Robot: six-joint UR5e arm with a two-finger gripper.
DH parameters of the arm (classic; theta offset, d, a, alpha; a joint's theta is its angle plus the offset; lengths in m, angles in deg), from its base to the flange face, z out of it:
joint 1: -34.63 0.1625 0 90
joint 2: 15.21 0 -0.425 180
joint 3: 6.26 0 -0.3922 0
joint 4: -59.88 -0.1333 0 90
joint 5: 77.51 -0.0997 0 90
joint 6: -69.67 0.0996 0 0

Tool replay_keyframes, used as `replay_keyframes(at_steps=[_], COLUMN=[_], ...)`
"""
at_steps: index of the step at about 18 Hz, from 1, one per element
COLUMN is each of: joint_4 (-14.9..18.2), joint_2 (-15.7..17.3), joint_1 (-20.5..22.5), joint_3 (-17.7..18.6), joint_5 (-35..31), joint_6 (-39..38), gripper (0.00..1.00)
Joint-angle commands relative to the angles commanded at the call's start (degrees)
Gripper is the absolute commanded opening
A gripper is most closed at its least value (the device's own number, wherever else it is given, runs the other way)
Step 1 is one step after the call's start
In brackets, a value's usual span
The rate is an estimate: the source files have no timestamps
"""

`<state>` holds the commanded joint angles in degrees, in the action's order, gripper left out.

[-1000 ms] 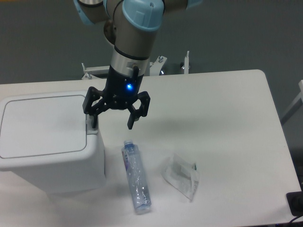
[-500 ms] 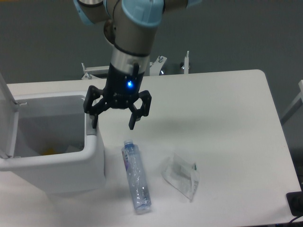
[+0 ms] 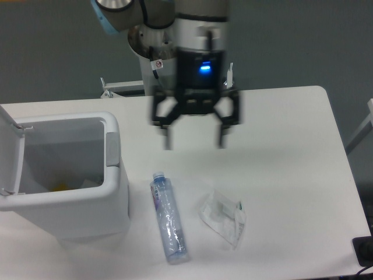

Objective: Open the trash can

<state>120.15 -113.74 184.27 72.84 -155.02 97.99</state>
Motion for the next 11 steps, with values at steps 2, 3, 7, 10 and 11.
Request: replay_keyframes(at_steps=[2,3,7,10,11], joint_4=[4.4,6.2,7.9,7.9,7.6], joint_2=[0.2,0.3,0.2,0.2,0.2], joint_1=[3.3,5.1,10.8,14.1,14.4], joint_3=[-0.1,0.0,0.9,2.3,2.3], joint_5=[-2.2,-4.9,-7.5,-8.1,-8.1], joint_6=[11.4,16.8,24.7,34.2,34.3], gripper=[1.0,1.0,1.0,1.0,1.0])
